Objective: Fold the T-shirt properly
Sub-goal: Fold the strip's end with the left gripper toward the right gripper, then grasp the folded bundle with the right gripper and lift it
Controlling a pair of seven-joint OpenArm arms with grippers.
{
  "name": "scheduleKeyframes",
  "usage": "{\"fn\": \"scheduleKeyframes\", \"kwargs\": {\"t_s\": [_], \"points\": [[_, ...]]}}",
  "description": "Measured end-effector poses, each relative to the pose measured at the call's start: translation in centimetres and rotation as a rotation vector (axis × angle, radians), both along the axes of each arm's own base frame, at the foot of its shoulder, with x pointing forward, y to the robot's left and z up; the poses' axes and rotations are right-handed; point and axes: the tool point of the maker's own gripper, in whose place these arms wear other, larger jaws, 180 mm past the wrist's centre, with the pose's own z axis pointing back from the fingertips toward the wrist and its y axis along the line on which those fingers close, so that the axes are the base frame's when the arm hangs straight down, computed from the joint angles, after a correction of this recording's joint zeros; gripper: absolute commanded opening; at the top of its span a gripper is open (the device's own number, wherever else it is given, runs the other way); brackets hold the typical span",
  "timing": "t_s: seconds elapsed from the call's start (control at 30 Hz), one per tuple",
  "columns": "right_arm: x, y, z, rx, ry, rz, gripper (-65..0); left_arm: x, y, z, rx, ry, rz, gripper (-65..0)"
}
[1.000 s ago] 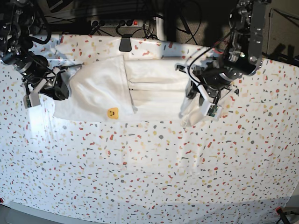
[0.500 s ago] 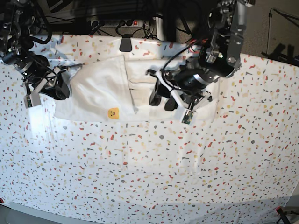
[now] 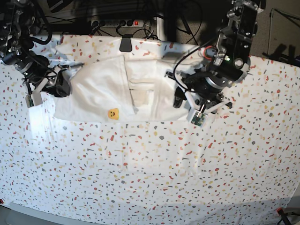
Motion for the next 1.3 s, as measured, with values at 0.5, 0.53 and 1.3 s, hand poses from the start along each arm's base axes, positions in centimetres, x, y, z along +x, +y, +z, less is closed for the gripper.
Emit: {"fn": "scheduleKeyframes", "kwargs": {"t_s": [0.5, 0.53, 1.3], "points": [[4.8, -4.2, 1.6, -0.045, 0.105, -0.102, -20.1, 0.6, 4.6, -0.7, 0.129, -0.017, 0.071, -38.3], [5.3, -4.6, 1.5, -0.034, 0.119, -0.112, -20.1, 0.6, 4.6, -0.6, 0.129, -0.017, 0.072, -38.3], [4.2, -4.3, -5.8, 0.308, 0.516, -0.112, -24.9, 0.7, 4.5, -0.5, 0.123, -0.027, 0.071, -38.4]]}}
